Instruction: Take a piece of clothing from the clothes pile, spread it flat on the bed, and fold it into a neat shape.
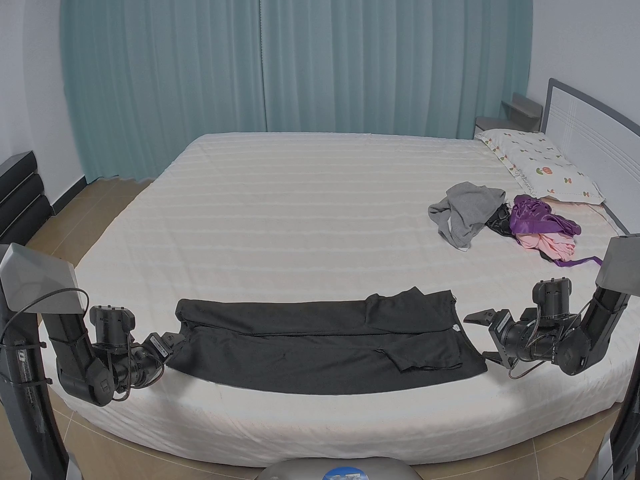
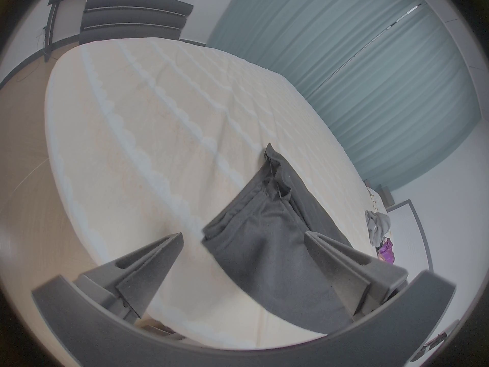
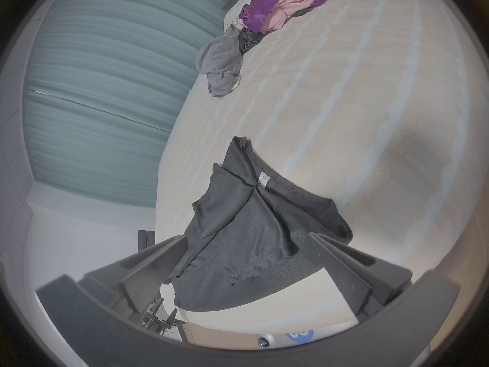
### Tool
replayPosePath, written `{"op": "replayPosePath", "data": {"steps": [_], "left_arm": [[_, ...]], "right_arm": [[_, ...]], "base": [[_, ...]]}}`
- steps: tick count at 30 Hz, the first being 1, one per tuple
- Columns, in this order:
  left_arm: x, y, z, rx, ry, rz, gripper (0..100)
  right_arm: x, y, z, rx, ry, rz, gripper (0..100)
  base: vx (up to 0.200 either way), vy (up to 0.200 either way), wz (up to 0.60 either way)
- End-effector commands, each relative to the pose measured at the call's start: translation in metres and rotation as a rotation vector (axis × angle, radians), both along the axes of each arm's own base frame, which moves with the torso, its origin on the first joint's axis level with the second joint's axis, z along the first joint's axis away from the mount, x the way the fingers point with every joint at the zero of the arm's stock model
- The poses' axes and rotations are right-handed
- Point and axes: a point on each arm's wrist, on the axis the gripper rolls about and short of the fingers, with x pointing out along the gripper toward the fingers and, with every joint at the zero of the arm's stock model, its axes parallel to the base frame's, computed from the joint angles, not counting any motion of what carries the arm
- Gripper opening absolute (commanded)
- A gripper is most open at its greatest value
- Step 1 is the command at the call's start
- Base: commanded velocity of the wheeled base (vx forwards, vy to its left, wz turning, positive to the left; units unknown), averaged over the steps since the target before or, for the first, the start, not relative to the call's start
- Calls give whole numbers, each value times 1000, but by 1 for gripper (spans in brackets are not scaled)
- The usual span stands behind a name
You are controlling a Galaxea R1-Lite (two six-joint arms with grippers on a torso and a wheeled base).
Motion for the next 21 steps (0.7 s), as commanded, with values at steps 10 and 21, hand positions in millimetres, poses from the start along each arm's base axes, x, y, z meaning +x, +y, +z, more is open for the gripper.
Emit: {"op": "replayPosePath", "data": {"steps": [10, 21], "left_arm": [[24, -26, -19, 90, -12, 21, 100], [19, -22, -26, 134, 16, 84, 0]], "right_arm": [[-9, 2, -14, -6, 17, 9, 100], [-16, 17, -22, -87, 2, -5, 100]], "base": [[0, 0, 0], [0, 0, 0]]}}
